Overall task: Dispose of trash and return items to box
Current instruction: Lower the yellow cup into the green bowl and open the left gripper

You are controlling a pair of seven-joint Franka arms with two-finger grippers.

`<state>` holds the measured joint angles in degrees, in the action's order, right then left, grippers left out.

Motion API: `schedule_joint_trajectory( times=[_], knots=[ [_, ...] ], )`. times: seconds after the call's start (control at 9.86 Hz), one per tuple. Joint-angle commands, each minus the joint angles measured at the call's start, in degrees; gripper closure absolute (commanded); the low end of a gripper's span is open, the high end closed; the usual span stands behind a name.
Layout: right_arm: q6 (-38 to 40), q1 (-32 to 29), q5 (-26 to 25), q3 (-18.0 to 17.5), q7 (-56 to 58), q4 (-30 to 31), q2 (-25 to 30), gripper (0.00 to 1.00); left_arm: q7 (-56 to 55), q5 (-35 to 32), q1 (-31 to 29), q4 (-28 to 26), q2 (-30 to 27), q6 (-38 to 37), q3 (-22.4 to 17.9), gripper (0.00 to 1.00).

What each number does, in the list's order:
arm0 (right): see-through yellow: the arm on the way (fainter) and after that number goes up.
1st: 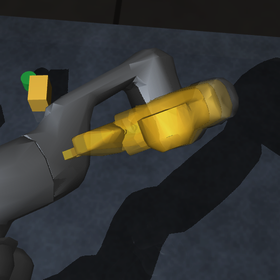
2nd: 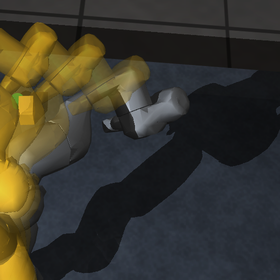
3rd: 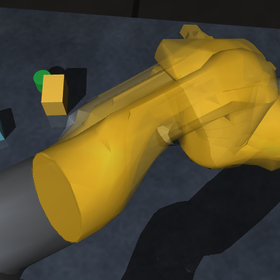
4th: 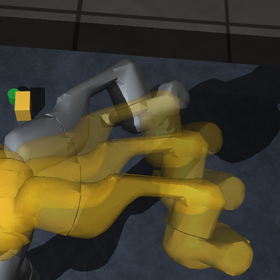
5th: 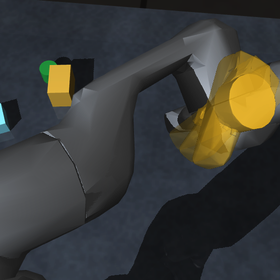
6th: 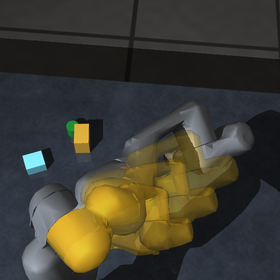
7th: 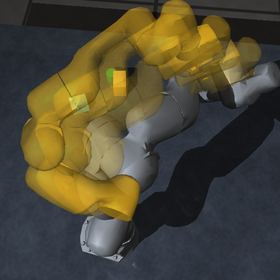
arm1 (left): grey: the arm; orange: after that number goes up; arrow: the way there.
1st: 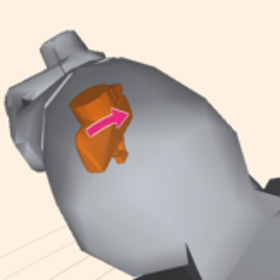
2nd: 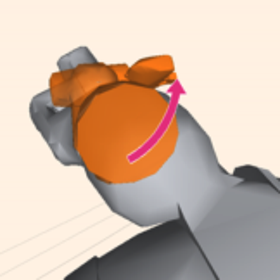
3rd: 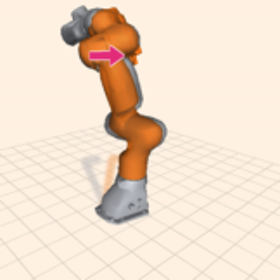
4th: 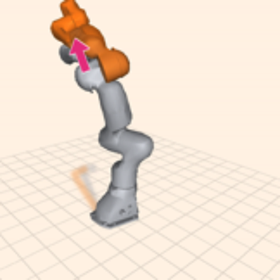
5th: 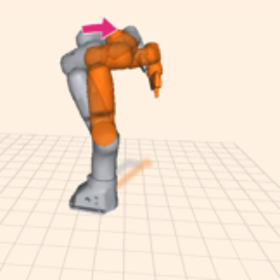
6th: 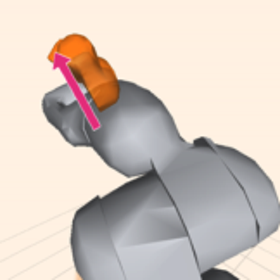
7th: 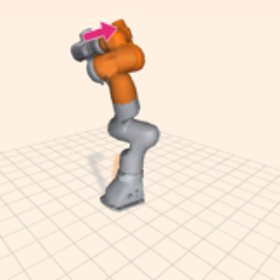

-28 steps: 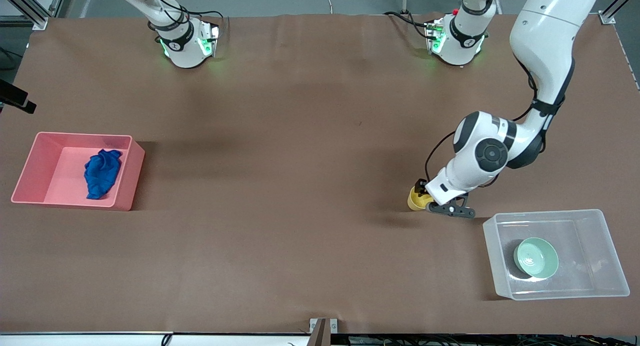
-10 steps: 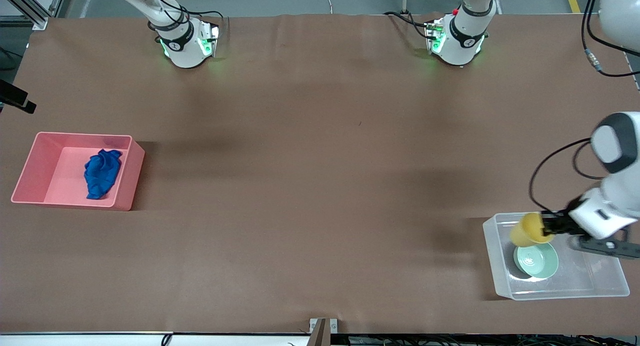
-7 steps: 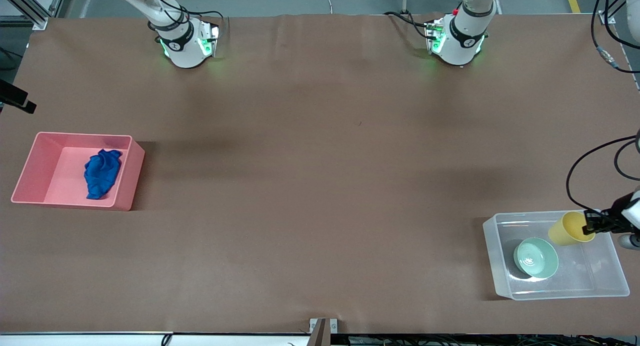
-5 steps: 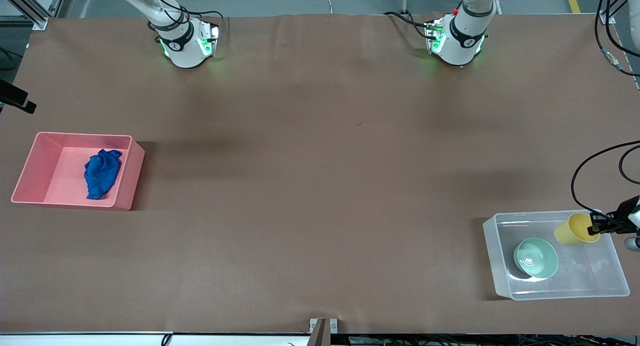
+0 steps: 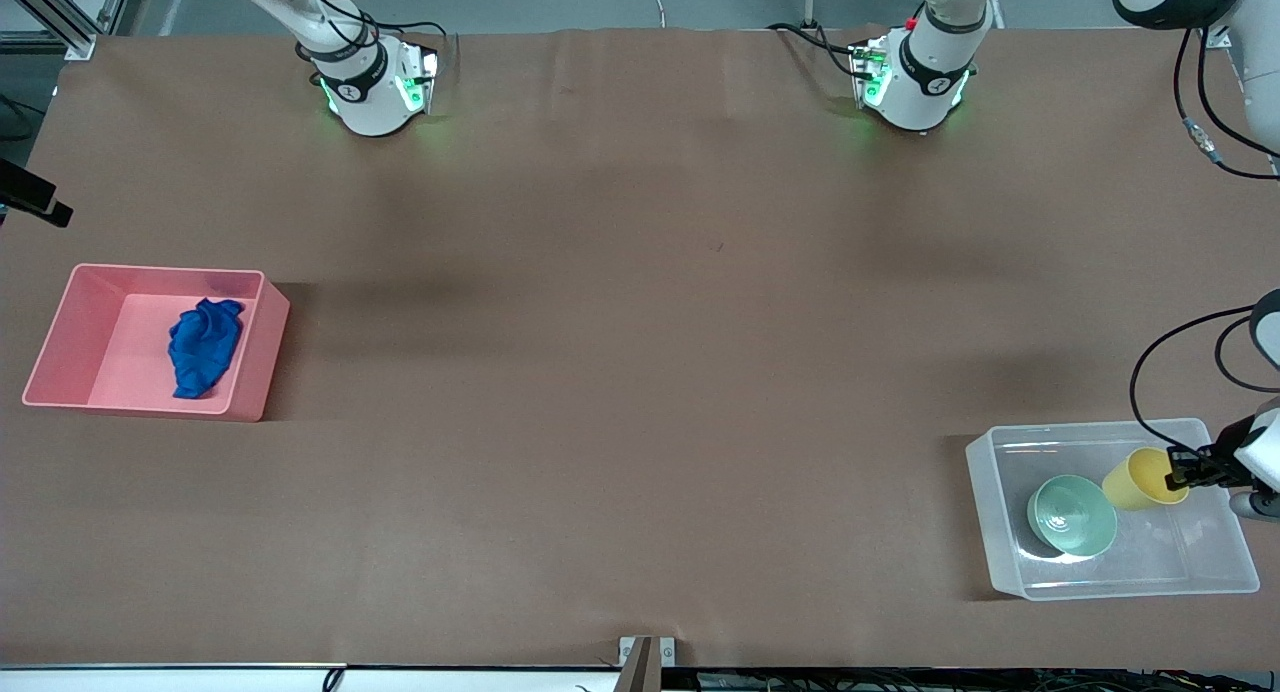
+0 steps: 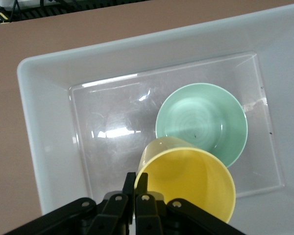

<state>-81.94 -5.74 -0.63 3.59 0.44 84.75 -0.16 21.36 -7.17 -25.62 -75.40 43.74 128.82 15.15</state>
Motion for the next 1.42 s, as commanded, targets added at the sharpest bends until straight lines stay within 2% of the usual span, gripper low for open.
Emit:
schedule_joint_trajectory(
  times=[0.0,0.41,0.61,0.71,0.81,1.12,1.32],
  knots=[
    [-0.15,-0.23,-0.33,-0.25,0.35,1.03,1.13,0.00,-0.08,0.49,0.92,1.30,3.27,1.78,-0.57,1.00],
    [-0.15,-0.14,-0.33,-0.25,0.35,1.03,1.13,0.00,-2.90,0.58,2.24,1.13,4.86,3.80,-0.30,0.98],
    [-0.07,-0.14,-0.33,-0.25,0.35,1.03,1.13,0.00,-4.12,0.49,3.46,0.95,4.78,3.80,-0.21,0.82],
    [-0.06,-0.23,-0.33,-0.25,0.35,1.03,1.13,0.00,-4.22,0.32,3.38,0.95,4.16,3.80,-0.13,0.53],
    [-0.06,-0.23,-0.33,-0.25,0.35,1.03,1.13,0.00,-3.17,0.14,3.12,0.69,2.94,3.80,-0.13,0.01],
    [-0.06,-0.23,-0.33,-0.25,0.27,1.03,1.13,0.00,-3.86,0.05,4.60,-0.10,-8.19,-3.45,1.45,0.00],
    [-0.15,-0.23,-0.33,-0.25,0.35,1.03,1.13,0.00,-7.27,0.32,10.03,-3.42,-18.38,-15.38,-0.37,0.00]
  ],
)
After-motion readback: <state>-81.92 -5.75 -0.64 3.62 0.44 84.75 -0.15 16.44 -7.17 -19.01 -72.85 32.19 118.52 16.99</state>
